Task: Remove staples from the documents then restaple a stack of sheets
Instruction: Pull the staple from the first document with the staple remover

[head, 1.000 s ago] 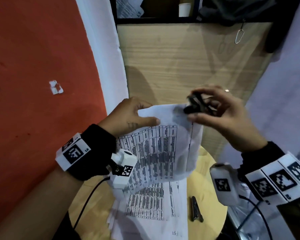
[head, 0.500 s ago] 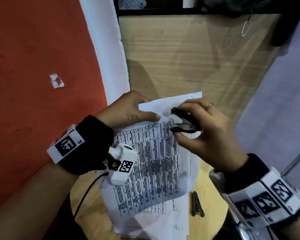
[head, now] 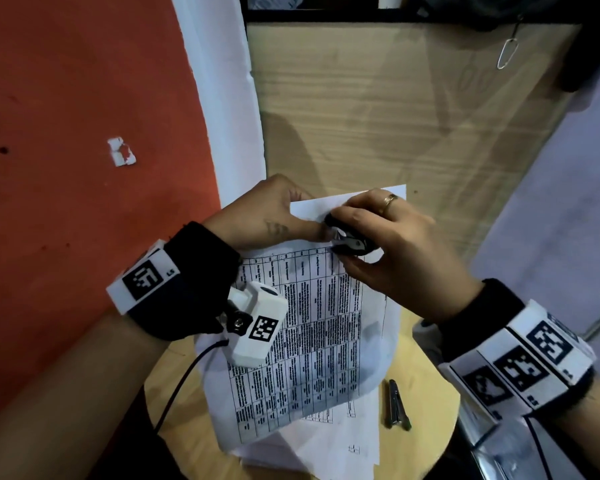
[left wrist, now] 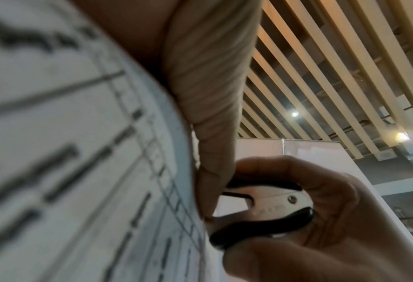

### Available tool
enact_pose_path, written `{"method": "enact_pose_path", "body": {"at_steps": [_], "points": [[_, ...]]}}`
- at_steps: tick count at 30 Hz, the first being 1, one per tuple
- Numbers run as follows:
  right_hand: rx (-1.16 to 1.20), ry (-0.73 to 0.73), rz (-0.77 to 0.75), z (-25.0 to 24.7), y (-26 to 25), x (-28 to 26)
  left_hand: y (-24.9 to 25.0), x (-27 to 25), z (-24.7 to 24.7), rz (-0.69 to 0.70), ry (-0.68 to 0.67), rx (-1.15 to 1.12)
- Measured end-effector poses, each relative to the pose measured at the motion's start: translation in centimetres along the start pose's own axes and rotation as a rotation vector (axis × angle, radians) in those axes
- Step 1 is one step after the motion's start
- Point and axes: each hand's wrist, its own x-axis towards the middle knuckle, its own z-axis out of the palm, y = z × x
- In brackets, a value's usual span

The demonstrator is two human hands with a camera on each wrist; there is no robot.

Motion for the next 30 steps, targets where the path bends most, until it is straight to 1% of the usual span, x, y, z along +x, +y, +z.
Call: {"method": "enact_pose_path", "body": {"at_steps": [7,13,16,21,24,30], "points": [[-0.105,-0.063,-0.048,0.5,0.3,0.4,-0.5,0.1,-0.1,0.004,-0.033,-0.04],[-0.135,-0.13,-0.12,0.9,1.4,0.7,-1.1,0.5,0.1,0.005,-0.063,-0.066],[-0.14,-0.137,-0.132,1.0,1.9,0.6,-1.4,0.8,0.2,0.0,-0.069,-0.077],[-0.052,-0.078,-0.053,1.5,2.5,0.5,-1.8,1.1,0.2,0.004,-0.064,-0.106],[0.082,-0.028,0.026,1.7,2.8,0.3,-1.9,1.1,0.3,0.033,-0.065,-0.189],[0.337,0.035,0.183,2.0,3.5,-0.2,-2.3,1.1,0.8,0.114,-0.02,-0.307]]}}
